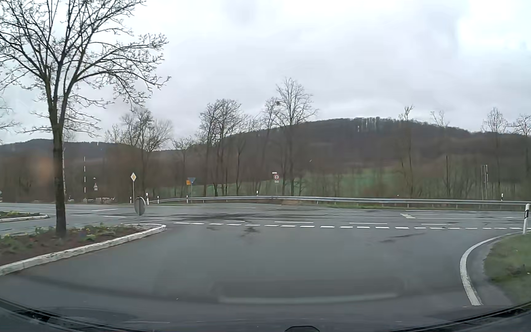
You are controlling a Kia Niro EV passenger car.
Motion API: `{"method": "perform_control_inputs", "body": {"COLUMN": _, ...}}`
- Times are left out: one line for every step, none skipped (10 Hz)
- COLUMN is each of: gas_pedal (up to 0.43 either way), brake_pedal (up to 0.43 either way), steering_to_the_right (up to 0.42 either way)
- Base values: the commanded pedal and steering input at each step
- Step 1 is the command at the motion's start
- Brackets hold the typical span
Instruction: Follow the waypoints while adhering to traffic rules and regulations
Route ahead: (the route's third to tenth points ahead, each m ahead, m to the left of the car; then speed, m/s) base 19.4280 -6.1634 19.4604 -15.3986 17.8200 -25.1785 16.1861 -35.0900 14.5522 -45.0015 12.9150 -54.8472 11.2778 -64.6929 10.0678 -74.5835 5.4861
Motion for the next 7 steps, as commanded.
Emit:
{"method": "perform_control_inputs", "body": {"gas_pedal": 0.000, "brake_pedal": 0.091, "steering_to_the_right": 0.171}}
{"method": "perform_control_inputs", "body": {"gas_pedal": 0.000, "brake_pedal": 0.091, "steering_to_the_right": 0.179}}
{"method": "perform_control_inputs", "body": {"gas_pedal": 0.000, "brake_pedal": 0.091, "steering_to_the_right": 0.182}}
{"method": "perform_control_inputs", "body": {"gas_pedal": 0.000, "brake_pedal": 0.091, "steering_to_the_right": 0.181}}
{"method": "perform_control_inputs", "body": {"gas_pedal": 0.000, "brake_pedal": 0.091, "steering_to_the_right": 0.178}}
{"method": "perform_control_inputs", "body": {"gas_pedal": 0.000, "brake_pedal": 0.104, "steering_to_the_right": 0.173}}
{"method": "perform_control_inputs", "body": {"gas_pedal": 0.000, "brake_pedal": 0.110, "steering_to_the_right": 0.172}}
